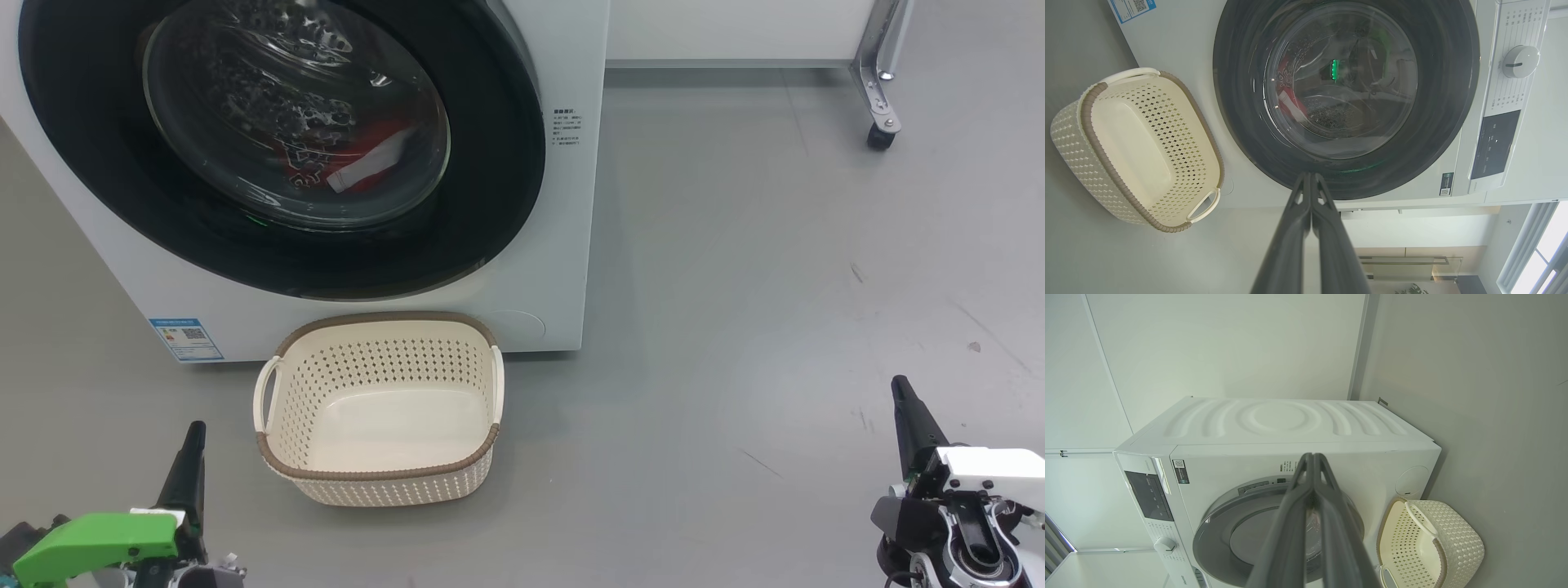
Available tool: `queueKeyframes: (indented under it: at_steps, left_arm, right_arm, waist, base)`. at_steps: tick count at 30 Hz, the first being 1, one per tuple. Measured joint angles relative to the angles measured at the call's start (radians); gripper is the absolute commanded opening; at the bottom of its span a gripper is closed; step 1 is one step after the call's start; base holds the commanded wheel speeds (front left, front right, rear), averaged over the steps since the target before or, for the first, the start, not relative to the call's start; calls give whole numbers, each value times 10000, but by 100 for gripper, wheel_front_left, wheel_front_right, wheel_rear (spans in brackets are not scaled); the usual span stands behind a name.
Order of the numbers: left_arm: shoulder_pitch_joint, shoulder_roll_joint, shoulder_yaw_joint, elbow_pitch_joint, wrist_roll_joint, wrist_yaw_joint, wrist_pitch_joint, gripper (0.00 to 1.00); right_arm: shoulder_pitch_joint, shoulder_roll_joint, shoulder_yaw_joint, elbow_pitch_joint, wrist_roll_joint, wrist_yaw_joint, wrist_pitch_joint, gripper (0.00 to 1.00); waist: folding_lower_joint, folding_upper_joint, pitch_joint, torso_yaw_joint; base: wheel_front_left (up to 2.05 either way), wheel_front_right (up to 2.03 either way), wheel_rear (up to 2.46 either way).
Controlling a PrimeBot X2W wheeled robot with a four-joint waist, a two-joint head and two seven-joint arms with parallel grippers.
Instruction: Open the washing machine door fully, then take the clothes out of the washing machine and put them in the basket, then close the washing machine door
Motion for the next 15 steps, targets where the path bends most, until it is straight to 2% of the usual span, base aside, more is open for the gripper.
queueKeyframes:
  at_steps: [5, 6, 15]
  left_arm:
    - [0, -2, 6, 0, 2, 0, 0, 0]
    - [9, -8, 4, 19, -2, 6, -2, 100]
    - [573, -382, -169, 640, -13, 8, -15, 100]
  right_arm:
    - [0, 4, -6, -2, 0, 0, 2, 0]
    - [10, 13, -2, 19, 2, -4, 0, 100]
    - [681, 397, 56, 554, 0, -8, -50, 100]
  waist:
    - [0, 0, 0, 0]
    - [0, 0, 0, 0]
    - [0, 0, 4, -2]
  base:
    - [0, 0, 0]
    - [0, 0, 0]
    - [0, 0, 0]
